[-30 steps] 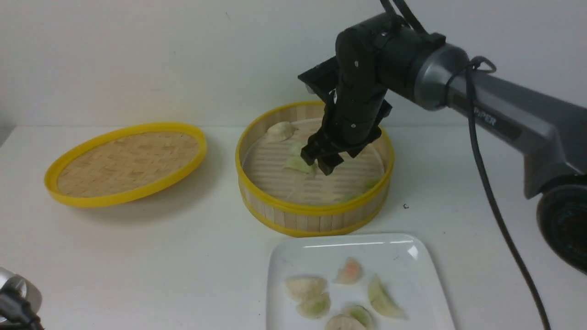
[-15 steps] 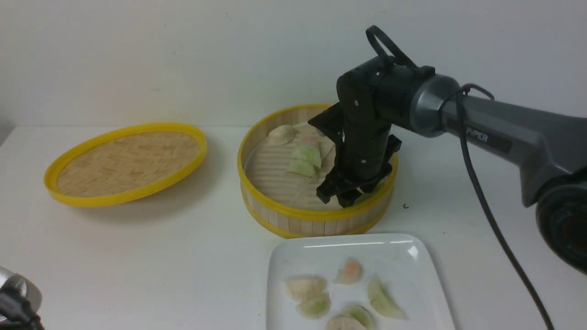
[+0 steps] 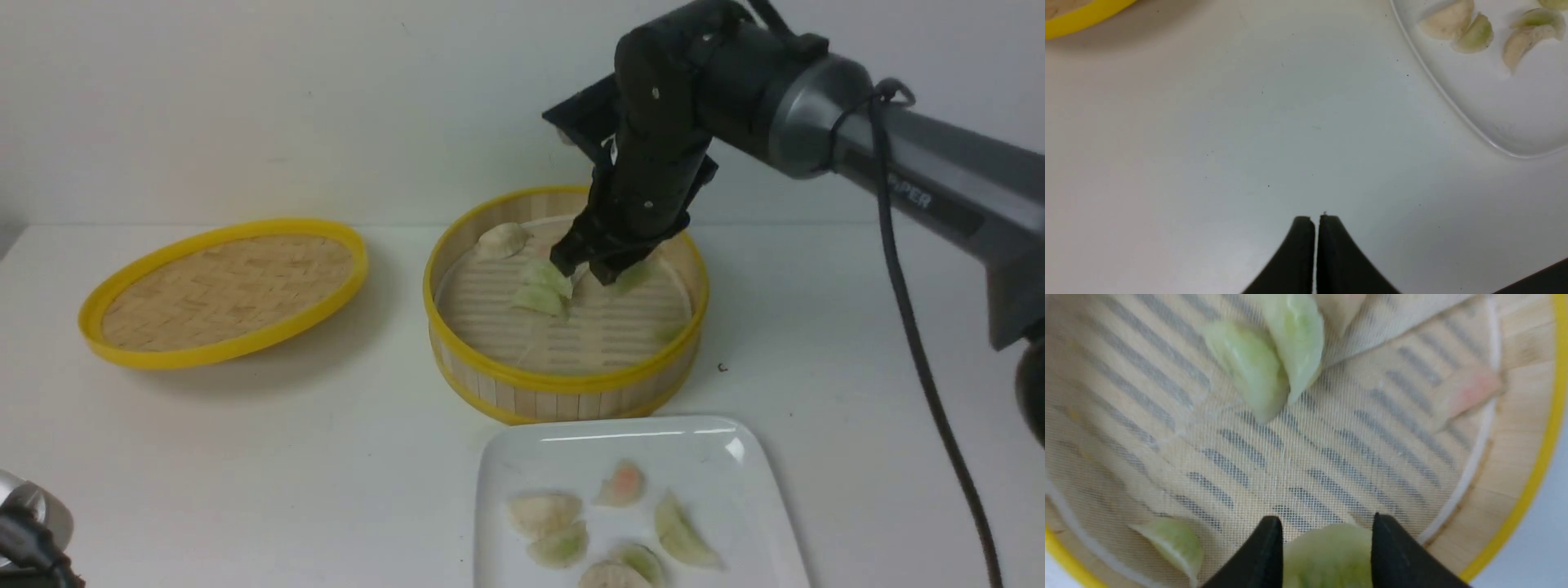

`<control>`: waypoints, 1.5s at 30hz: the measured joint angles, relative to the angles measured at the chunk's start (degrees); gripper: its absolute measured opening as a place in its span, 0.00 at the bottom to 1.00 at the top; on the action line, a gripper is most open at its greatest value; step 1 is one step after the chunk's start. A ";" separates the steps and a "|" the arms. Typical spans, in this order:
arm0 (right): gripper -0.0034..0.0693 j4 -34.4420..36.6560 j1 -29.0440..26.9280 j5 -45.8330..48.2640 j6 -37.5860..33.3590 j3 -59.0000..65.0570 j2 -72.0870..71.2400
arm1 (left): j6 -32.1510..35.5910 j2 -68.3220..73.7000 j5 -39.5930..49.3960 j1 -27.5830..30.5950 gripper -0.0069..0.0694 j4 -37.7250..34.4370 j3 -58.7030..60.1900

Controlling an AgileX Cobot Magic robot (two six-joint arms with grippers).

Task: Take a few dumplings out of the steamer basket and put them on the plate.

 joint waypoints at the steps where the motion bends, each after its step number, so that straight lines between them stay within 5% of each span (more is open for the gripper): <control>1: 0.40 0.56 0.00 0.19 0.05 -0.02 -0.98 | 0.00 0.00 0.00 0.00 0.08 0.00 0.00; 7: 0.40 6.67 0.00 0.40 0.79 2.85 -6.59 | 0.00 0.00 -0.11 0.00 0.08 0.00 0.00; 17: 0.40 18.56 0.82 0.34 0.72 31.97 -21.28 | 0.00 0.00 -0.59 0.00 0.08 0.00 0.00; 24: 0.40 19.61 4.27 -10.51 -0.70 42.16 -18.55 | 0.00 0.00 -0.94 0.00 0.08 0.00 0.00; 27: 0.44 19.68 4.46 -12.77 -0.76 42.02 -17.96 | 0.00 0.00 -0.94 0.00 0.08 0.00 0.00; 31: 0.66 17.76 4.46 -7.36 -0.34 37.90 -17.96 | 0.00 0.00 -0.77 0.00 0.08 0.00 0.00; 33: 0.69 16.91 4.46 -3.89 -0.22 35.72 -18.11 | 0.00 0.00 -0.77 0.00 0.08 0.00 0.00; 36: 0.57 14.27 4.46 -1.44 1.36 31.64 -20.93 | 0.00 0.00 -1.32 0.00 0.08 0.00 0.00; 42: 0.08 10.48 4.46 -0.23 6.02 31.53 -41.83 | 0.00 0.00 -5.54 0.00 0.08 0.00 0.00; 45: 0.04 9.13 4.46 -0.79 8.31 35.28 -55.29 | -0.40 0.00 -9.01 0.00 0.08 0.00 0.00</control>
